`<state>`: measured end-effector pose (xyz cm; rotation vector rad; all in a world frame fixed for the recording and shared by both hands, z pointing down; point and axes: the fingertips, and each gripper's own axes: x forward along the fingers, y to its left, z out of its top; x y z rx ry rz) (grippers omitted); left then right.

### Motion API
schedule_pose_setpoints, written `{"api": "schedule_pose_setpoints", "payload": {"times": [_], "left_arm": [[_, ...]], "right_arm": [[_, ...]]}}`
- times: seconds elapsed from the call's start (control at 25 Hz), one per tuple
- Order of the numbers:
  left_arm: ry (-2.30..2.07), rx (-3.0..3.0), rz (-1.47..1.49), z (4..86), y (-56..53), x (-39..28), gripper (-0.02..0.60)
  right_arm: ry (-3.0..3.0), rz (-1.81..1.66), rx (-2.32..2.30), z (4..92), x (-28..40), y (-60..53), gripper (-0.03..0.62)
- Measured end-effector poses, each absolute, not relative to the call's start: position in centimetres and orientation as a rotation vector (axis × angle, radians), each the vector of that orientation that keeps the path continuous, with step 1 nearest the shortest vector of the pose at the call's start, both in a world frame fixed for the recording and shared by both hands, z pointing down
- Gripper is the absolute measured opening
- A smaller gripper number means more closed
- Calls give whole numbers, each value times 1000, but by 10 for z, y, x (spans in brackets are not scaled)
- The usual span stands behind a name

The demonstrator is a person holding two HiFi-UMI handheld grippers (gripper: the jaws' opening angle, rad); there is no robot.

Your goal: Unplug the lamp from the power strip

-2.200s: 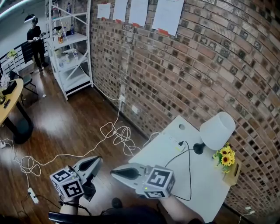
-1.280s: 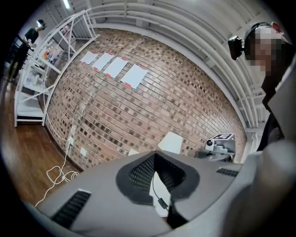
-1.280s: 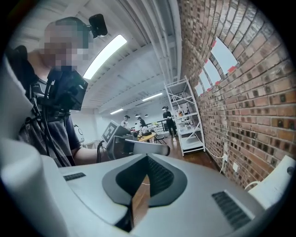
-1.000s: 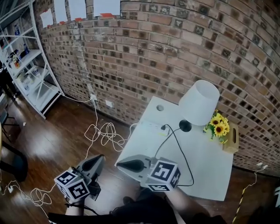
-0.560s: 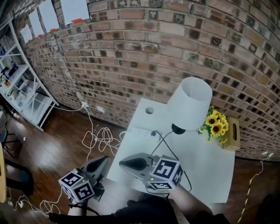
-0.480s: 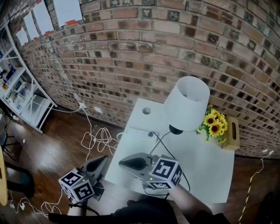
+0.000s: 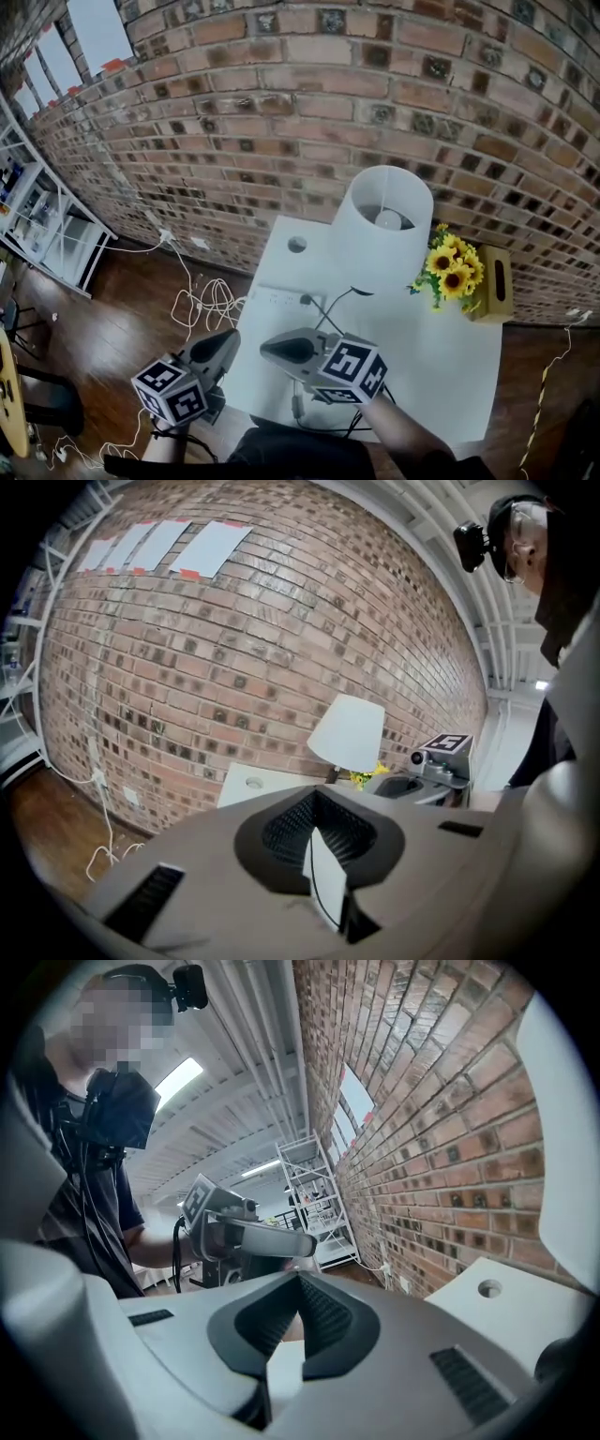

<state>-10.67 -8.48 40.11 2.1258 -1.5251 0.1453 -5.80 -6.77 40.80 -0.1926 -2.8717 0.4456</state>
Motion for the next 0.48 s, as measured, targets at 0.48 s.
{"api": "schedule_pose_setpoints", "payload": {"times": [0.48], "left_arm": [[-1346, 2265, 249, 423, -129, -100, 18]], "right_arm": [[-2836, 512, 121, 437, -56, -107, -9]]}}
